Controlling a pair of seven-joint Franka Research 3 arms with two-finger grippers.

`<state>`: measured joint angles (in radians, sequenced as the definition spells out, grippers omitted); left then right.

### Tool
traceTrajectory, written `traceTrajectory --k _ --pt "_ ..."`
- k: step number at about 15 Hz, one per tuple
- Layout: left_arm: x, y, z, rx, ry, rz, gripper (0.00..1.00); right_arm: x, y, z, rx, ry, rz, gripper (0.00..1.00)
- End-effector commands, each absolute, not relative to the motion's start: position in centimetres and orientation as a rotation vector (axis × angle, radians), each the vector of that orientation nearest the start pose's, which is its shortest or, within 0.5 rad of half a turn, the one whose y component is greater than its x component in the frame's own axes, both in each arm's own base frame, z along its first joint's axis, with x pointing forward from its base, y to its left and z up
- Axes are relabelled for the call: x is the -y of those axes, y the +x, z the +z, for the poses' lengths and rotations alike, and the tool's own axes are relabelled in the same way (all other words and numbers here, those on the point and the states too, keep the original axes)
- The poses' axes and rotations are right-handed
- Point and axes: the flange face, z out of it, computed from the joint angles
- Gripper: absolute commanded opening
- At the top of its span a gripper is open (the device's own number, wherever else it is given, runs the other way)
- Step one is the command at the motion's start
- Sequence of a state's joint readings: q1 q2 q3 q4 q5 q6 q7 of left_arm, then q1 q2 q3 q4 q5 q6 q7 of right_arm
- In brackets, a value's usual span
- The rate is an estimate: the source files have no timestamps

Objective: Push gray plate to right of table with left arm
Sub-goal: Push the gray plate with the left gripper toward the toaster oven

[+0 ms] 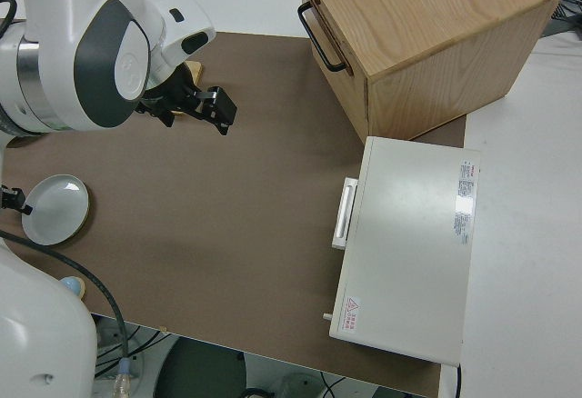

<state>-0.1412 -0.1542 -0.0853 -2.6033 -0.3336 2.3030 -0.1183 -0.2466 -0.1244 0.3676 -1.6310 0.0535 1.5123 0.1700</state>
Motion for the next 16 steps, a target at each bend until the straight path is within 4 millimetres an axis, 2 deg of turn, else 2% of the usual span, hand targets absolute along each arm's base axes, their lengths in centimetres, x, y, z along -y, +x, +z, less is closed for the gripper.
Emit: traceTrajectory --k 1,6,12,16 --pt "12.0 40.1 28.8 0.286 -3.322 0.292 0.00 -7.9 49.8 65.2 -0.113 -3.122 0.014 0.996" --pt "16.2 39.6 29.2 0.332 -3.310 0.309 0.00 -7.9 49.8 65.2 -0.113 -3.122 0.014 0.996" --pt "19.7 39.4 29.7 0.371 -3.322 0.326 0.00 -7.9 49.8 65.2 -0.113 -3.122 0.014 0.996" --pt "23.0 39.1 29.6 0.430 -3.322 0.250 0.00 -7.9 49.8 65.2 -0.113 -3.122 0.014 0.996"
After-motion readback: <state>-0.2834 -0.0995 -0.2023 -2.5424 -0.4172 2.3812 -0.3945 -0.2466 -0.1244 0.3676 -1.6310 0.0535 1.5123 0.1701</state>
